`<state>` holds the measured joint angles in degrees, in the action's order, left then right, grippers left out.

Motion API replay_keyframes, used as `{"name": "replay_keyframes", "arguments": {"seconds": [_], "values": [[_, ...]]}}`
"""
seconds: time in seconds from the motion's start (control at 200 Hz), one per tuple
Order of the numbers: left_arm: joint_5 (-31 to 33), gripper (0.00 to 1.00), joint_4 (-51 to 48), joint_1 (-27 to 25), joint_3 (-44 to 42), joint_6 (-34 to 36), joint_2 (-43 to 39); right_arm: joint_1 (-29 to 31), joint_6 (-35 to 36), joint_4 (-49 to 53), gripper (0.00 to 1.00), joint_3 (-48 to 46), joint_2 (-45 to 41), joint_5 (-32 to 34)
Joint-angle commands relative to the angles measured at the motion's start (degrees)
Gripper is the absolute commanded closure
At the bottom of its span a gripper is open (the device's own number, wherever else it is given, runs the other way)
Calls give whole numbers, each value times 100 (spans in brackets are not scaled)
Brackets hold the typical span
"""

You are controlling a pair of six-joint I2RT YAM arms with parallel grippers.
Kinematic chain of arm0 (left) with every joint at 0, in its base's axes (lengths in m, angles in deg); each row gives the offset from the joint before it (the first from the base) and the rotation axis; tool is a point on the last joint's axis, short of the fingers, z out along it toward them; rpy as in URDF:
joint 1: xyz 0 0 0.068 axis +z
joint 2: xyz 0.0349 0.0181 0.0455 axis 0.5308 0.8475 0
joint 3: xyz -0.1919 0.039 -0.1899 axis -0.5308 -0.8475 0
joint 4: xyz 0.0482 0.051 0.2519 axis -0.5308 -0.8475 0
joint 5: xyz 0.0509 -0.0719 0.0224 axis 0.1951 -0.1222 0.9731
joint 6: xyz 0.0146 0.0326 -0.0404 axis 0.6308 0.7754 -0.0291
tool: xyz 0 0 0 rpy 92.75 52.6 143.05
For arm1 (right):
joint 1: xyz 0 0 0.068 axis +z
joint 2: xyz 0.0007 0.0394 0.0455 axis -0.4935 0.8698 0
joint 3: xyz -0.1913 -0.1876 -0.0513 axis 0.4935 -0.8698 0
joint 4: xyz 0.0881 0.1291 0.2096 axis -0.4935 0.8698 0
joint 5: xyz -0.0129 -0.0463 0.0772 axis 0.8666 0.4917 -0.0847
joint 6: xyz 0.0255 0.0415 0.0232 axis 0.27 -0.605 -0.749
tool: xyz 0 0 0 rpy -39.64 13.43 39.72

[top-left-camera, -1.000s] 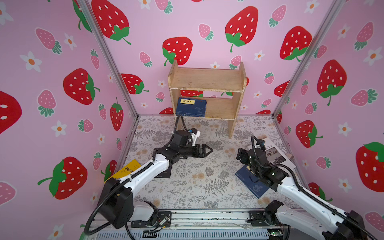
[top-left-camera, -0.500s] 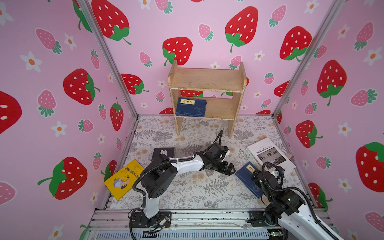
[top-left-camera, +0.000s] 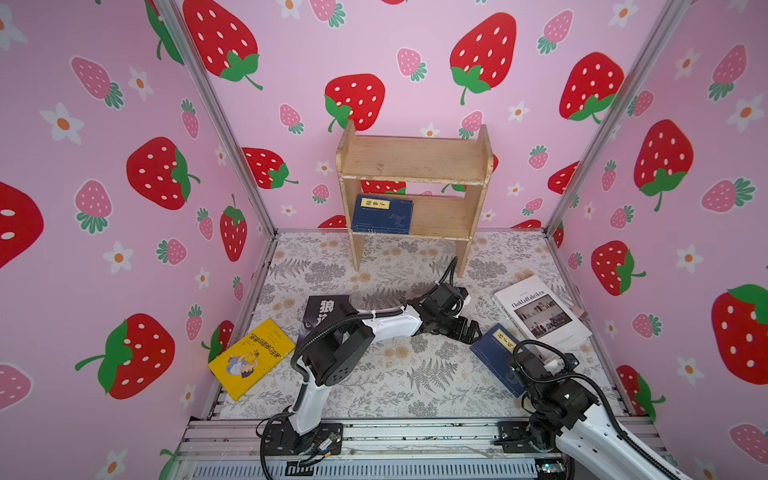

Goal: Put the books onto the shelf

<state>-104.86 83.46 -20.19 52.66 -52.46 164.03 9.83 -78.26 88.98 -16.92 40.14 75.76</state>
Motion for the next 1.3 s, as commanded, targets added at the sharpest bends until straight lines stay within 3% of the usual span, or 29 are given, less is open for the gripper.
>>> {"name": "replay_keyframes", "arguments": {"seconds": [0.0,0.295,0.55,0.78,0.965,1.15,1.296], "values": [[-171,1,-34,76,363,41,114,-82,161,-504,8,-34,414,33],[-418,1,483,661,-191,-576,-3,-191,1822,-3449,11,38,2519,-880],[-97,1,582,1247,-895,-732,-416,86,3225,-5161,12,1030,4444,-1433],[946,1,-45,1411,-869,-682,-621,134,3744,-5355,11,1768,5265,-1502],[1336,0,-220,1404,-798,-907,-516,-220,3463,-5105,8,1839,5221,-1667],[996,3,-162,1378,-629,-958,-226,-529,3466,-5072,11,1676,5146,-1867],[708,4,-36,1329,-499,-1035,-86,-530,3538,-5337,19,1561,5359,-2122]]}}
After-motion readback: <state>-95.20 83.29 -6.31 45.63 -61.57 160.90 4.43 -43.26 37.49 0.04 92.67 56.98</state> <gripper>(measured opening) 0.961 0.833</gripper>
